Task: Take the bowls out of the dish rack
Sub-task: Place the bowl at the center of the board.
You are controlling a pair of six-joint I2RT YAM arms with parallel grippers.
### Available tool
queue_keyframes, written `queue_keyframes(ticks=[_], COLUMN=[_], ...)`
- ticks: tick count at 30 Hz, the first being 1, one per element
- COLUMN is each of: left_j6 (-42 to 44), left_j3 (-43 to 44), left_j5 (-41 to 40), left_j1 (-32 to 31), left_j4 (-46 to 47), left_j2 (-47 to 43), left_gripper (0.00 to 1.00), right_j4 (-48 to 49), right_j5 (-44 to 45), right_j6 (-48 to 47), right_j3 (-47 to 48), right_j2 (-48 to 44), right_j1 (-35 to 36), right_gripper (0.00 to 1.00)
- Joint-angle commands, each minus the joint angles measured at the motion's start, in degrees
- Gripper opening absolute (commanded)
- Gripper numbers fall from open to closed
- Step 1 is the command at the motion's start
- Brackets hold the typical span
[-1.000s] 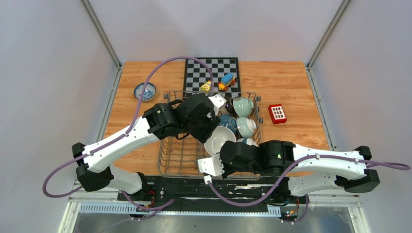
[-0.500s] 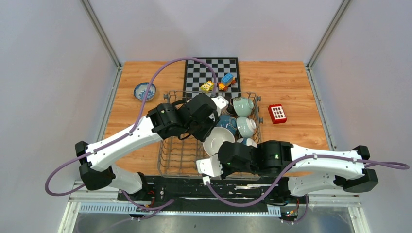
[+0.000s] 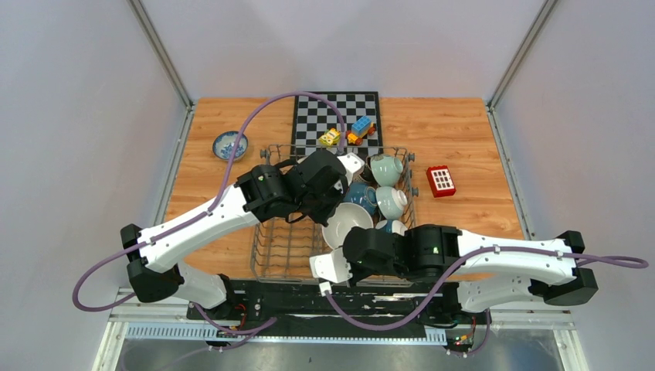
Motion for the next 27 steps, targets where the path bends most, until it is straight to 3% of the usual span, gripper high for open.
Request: queue_keyframes(ticks=[1, 7, 10, 13, 17, 22, 27], left_j6=[0.5, -2.0, -3.6, -5.2, -9.3, -18.3, -27.9], left_j3=[-1.5, -2.8, -3.3, -3.2, -4.7, -10.7, -15.9], left_j5=[-0.3, -1.9, -3.7, -6.5, -7.8, -12.3, -16.7], left_j1=[-0.6, -0.6, -0.5, -0.3, 2.8, 6.8, 7.2], left_j4=[0.2, 3.1, 4.6, 5.1, 6.7, 10.7, 12.7], left_j2=[-0.7, -1.9, -2.6, -3.2, -6.0, -13.7, -19.3], left_gripper=[0.00, 0.00, 0.00, 0.00, 0.00, 0.00, 0.00], right_j4=[1.2, 3.2, 3.8, 4.1, 4.9, 3.5, 5.6], right_j5=[2.7, 2.2, 2.8, 5.5, 14.3, 14.9, 14.4], right_j6=[1.0, 6.3, 10.6, 16.6, 31.6, 52.2, 62.2], right_j3=[3.8, 4.0, 5.3, 7.5, 10.4, 9.8, 7.4], right_j2=[0.1, -1.6, -2.4, -3.0, -4.4, -5.8, -5.5], right_j1=[1.0, 0.9, 0.9, 0.9, -0.8, -11.1, -18.0], right_gripper=[0.07, 0.57, 0.72, 0.75, 0.73, 0.67, 0.65])
